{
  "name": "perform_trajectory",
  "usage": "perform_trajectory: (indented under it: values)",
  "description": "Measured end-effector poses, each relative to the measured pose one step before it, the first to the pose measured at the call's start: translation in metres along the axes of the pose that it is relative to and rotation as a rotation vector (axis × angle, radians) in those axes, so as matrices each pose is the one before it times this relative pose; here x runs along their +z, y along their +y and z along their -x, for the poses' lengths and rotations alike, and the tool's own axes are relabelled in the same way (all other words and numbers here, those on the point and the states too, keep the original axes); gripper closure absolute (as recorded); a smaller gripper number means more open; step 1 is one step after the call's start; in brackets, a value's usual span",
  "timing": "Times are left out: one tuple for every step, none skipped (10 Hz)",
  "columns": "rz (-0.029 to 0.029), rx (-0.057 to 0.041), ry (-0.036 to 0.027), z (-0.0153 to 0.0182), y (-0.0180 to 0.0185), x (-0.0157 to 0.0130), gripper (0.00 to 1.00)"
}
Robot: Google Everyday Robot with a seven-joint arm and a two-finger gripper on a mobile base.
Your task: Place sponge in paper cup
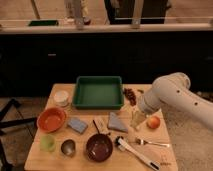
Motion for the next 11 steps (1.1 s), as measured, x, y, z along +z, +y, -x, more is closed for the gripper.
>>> perform_trajectory:
  values:
    - [-0.00925,0.03382,-0.06837,0.00709,0.00162,0.00303,0.2]
    - [-0.00136,0.00201,-0.04728,0.01318,0.00451,0.00529,0.2]
    - [0.00183,-0.00736,-0.05254,0.02122,0.00782,0.00881,0.2]
    - [0.00273,-0.0154,-0.0337,0.01937,0.00791,0.00843,0.2]
    - [0.00575,-0.0179,-0.01897,0.01586,0.00614,0.00767,0.2]
    - [0.01139,-0.0349,-0.02016,0.02534,0.00954,0.01354,0.2]
    - [0.0099,-0.02618,-0.00624,0.01707,0.00569,0.01018,0.2]
    - [0.01057,-0.02318,-0.00187,0.0147,0.0041,0.00916,0.2]
    - [0.01726,-0.02976,0.00364,0.01871,0.00522,0.01291,0.2]
    - [0.02321,-0.02726,0.00964,0.01754,0.0042,0.01497,0.2]
    - [0.01337,-0.01353,0.00821,0.00822,0.00097,0.00703,0.2]
